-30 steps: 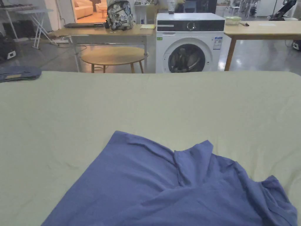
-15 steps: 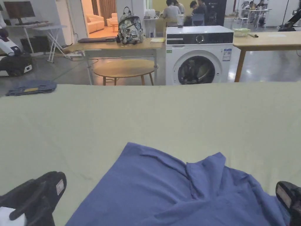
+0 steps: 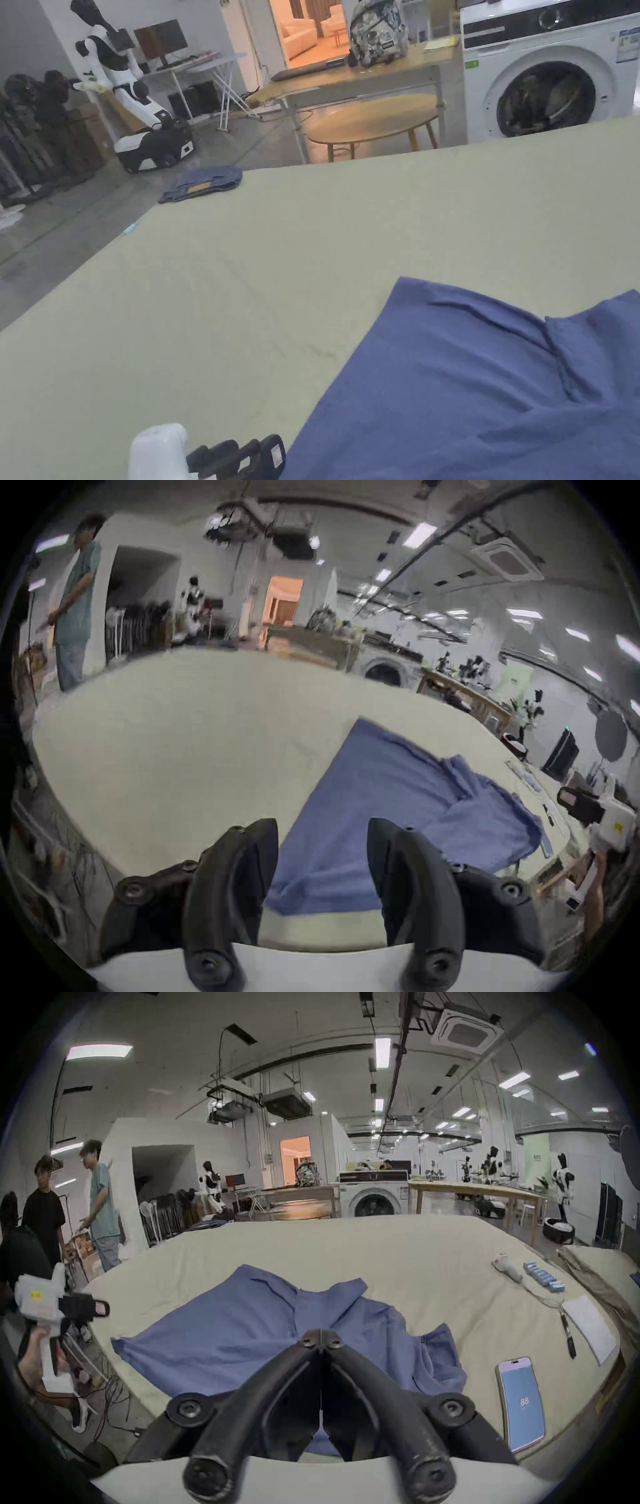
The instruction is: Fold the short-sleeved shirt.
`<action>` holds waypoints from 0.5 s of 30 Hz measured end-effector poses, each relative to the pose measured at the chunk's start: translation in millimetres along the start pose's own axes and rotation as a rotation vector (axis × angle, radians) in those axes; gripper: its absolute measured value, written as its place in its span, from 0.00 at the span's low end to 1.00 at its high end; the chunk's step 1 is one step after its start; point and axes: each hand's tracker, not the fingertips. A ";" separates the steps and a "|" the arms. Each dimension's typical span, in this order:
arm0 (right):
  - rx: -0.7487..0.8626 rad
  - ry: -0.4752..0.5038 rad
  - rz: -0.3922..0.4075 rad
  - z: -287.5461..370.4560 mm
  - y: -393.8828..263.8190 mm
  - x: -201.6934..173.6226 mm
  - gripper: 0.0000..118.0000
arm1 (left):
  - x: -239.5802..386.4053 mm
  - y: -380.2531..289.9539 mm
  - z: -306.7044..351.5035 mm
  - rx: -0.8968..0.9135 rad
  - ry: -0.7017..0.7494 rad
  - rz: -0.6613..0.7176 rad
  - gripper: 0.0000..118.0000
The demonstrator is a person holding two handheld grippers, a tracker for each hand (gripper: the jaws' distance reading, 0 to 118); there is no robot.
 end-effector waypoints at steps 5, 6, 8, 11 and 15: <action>-0.045 -0.023 -0.004 -0.8 -5.7 7.7 0.00 | -17.0 -28.3 -41.2 -0.097 0.044 0.057 0.42; -0.051 -0.028 -0.003 -0.8 -6.3 9.4 0.00 | -9.0 -32.3 -47.9 -0.144 0.025 0.075 0.28; -0.060 -0.035 -0.006 -1.6 -6.4 12.6 0.00 | -1.0 -40.3 -54.4 -0.151 0.067 0.045 0.13; -0.068 -0.039 -0.005 -6.4 2.4 13.0 0.00 | 9.3 -45.0 -63.8 -0.185 0.066 -0.007 0.02; -0.137 -0.024 0.025 -43.2 41.4 29.7 0.03 | -0.1 -40.5 -69.8 -0.200 0.090 -0.041 0.02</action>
